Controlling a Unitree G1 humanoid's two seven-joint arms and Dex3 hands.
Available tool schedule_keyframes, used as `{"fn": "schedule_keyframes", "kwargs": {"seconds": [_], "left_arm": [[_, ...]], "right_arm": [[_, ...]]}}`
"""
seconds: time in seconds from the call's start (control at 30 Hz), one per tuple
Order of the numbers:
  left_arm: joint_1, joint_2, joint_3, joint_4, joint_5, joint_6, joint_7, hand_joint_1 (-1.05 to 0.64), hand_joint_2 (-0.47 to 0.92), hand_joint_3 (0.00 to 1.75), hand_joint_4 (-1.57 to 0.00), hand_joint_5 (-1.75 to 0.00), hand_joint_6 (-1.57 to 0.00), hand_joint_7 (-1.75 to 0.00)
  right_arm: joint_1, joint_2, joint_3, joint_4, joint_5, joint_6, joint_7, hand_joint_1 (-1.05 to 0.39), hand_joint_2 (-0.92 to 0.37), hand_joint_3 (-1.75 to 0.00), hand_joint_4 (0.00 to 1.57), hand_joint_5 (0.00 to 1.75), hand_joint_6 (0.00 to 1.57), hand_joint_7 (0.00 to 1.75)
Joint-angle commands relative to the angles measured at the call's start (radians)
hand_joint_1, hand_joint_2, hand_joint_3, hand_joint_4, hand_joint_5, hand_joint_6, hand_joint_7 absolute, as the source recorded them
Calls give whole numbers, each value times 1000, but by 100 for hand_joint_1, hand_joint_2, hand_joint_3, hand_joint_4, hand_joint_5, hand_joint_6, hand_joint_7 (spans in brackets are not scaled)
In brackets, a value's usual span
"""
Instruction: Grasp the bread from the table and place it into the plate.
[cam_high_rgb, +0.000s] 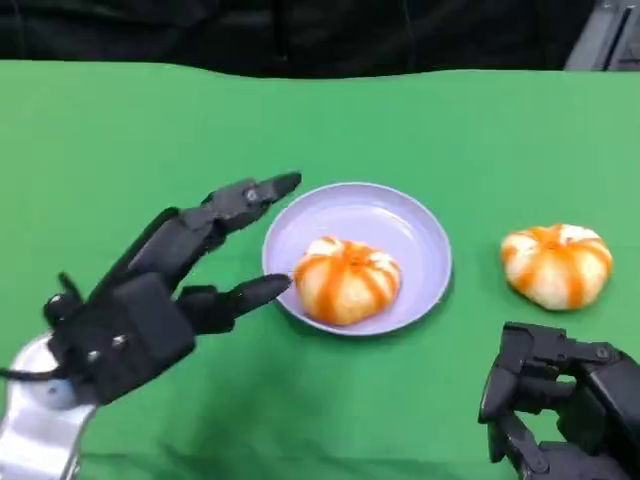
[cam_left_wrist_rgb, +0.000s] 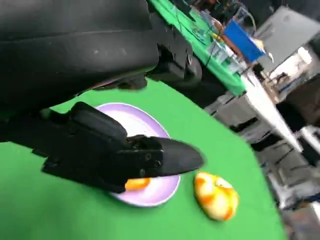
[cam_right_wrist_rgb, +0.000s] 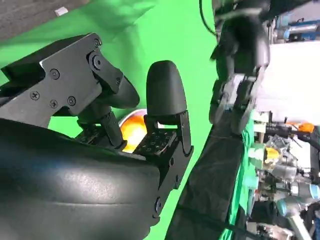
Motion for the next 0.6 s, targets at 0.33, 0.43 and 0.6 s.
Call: {"fn": "schedule_keyframes", "kwargs": {"seconds": [0.33, 0.43, 0.6], "left_arm": [[304, 30, 167, -361, -362, 198, -113, -20, 92, 30, -77, -19, -72, -12], [384, 37, 218, -441, -459, 268, -125, -16, 92, 31, -82, -21, -74, -12], [399, 44, 239, -459, -489, 287, -142, -16, 92, 33, -81, -20, -74, -11]], "right_arm": [[-9, -14, -19, 19, 2, 5, -2, 2, -58, -118, 78, 175, 77, 149], [-18, -14, -24, 38, -1, -5, -3, 2, -59, -117, 77, 175, 76, 149], [-24, -19, -27, 52, -2, -14, 4, 3, -60, -116, 76, 175, 75, 150]]}}
